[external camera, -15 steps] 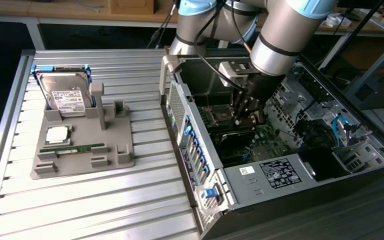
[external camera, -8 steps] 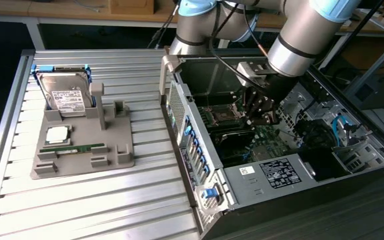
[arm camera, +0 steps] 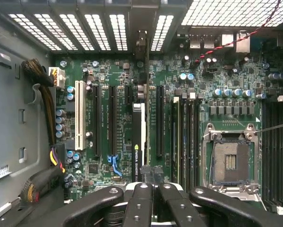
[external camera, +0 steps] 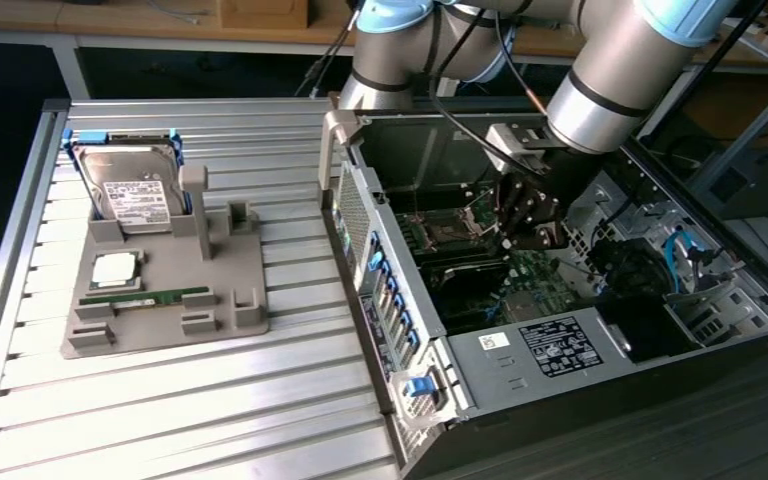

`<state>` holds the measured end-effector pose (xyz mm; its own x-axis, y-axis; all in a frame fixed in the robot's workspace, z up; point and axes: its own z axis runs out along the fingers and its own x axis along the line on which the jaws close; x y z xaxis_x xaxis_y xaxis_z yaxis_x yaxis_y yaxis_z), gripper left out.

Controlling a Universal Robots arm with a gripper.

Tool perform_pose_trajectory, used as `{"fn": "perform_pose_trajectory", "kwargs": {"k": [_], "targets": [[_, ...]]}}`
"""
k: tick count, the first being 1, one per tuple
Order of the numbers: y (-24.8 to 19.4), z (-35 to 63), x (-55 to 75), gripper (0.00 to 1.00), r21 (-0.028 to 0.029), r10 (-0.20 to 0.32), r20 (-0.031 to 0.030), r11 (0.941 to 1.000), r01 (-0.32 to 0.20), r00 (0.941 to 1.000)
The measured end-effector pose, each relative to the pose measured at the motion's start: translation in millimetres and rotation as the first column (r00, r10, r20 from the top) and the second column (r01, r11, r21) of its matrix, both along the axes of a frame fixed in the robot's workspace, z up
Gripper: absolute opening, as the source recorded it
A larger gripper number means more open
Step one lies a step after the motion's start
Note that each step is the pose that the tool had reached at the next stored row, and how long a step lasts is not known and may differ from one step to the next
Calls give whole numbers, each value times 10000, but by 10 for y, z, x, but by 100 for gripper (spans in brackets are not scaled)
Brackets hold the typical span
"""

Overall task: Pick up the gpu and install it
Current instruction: 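Insert the gpu into the slot, then press down on the gpu until it lock into place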

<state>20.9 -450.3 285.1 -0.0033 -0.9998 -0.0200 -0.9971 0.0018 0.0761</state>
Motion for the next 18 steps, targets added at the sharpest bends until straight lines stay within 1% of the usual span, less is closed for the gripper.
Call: {"fn": "perform_pose_trajectory", "kwargs": {"k": [9, 15, 18], "targets": [[0, 0, -8, 11, 0, 0, 0, 10000, 0, 10000], [3, 0, -172, 11, 0, 0, 6, 10000, 0, 10000], [4, 0, -191, 11, -1, 0, 7, 10000, 0, 10000]]}}
